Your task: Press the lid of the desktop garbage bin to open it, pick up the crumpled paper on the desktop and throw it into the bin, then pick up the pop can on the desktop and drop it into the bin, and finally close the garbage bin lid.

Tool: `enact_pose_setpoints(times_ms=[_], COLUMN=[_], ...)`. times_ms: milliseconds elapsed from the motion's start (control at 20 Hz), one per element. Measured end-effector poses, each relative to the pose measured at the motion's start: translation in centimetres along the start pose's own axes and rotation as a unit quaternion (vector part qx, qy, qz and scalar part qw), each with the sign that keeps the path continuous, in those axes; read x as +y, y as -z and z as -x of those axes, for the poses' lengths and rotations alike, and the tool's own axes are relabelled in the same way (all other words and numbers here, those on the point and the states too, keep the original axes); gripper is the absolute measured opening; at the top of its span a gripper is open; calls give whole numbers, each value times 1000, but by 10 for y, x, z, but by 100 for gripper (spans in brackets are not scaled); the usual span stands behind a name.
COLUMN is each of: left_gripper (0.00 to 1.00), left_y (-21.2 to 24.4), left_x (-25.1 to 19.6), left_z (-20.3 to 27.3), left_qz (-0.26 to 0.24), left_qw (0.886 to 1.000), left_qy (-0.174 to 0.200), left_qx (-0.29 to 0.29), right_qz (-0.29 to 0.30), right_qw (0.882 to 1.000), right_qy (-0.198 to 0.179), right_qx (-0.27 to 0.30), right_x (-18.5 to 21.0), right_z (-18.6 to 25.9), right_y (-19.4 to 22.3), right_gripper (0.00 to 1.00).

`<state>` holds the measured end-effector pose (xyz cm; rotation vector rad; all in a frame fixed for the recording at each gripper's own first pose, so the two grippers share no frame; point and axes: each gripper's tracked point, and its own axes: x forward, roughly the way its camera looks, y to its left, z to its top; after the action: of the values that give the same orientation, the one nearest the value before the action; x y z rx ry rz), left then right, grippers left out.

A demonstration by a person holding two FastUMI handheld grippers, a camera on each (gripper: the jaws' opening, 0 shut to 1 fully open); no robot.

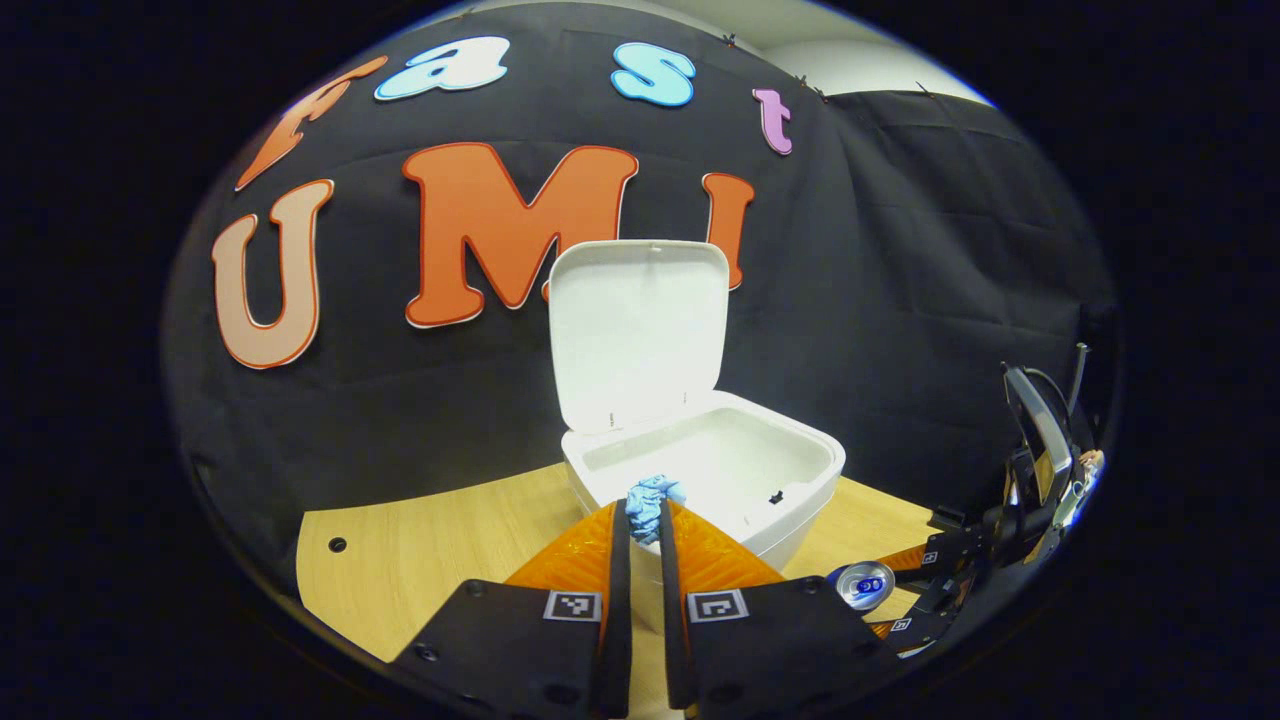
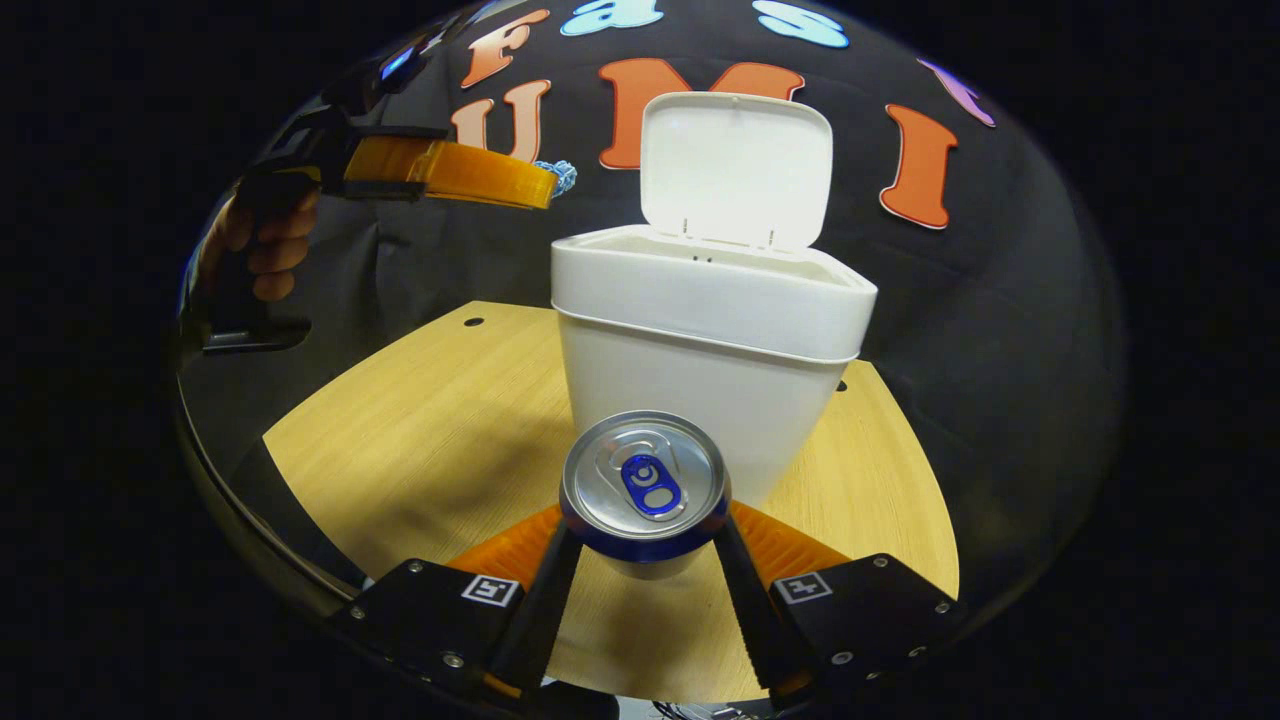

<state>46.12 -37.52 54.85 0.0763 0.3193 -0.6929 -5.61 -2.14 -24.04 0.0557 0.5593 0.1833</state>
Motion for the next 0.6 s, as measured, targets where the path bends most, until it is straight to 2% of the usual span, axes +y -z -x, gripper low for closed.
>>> enact_pose_setpoints(times_ms=[50, 300, 600], left_gripper=[17, 17, 19], left_y=[0, 8, 17], left_x=[-3, -13, -15], left_z=[-2, -13, -22], left_qz=[0, -4, -7], left_qw=[1000, 1000, 999], left_qy=[3, 19, 26], left_qx=[1, 12, 25], right_qz=[-3, -18, -21], right_qw=[1000, 999, 998], right_qy=[5, 28, 48], right_qx=[0, -1, -23], right_x=[-2, -11, -21], right_z=[3, 10, 23], right_y=[1, 2, -17], right_gripper=[78, 77, 78])
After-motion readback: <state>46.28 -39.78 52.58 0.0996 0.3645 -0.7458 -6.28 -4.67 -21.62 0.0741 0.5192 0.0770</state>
